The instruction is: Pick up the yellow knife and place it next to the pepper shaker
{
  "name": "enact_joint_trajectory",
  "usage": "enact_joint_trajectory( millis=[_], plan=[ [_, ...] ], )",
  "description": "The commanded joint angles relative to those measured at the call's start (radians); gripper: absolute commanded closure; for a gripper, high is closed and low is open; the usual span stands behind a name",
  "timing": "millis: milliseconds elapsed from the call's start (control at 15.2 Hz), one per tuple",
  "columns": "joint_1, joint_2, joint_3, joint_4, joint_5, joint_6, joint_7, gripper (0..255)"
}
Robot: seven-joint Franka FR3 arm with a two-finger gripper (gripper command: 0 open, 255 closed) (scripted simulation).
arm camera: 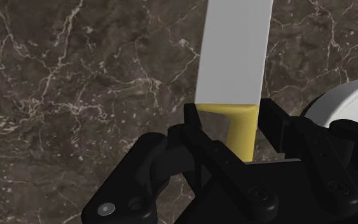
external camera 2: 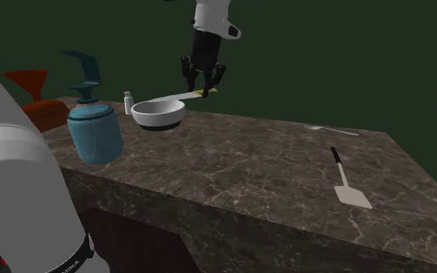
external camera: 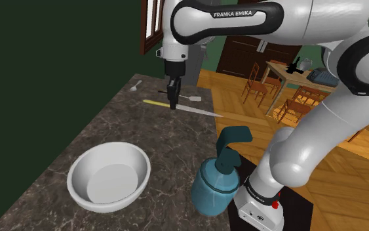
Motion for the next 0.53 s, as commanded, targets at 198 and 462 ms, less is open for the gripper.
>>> enact_joint_trajectory(
  millis=[198, 462],
  plan=[
    [0.055, -0.042, 0.072, -0.046, 0.045, 0.018, 0.114, 255],
    [0.098, -0.059, 0.132, -0.062, 0.081, 0.032, 0.205, 255]
  ],
)
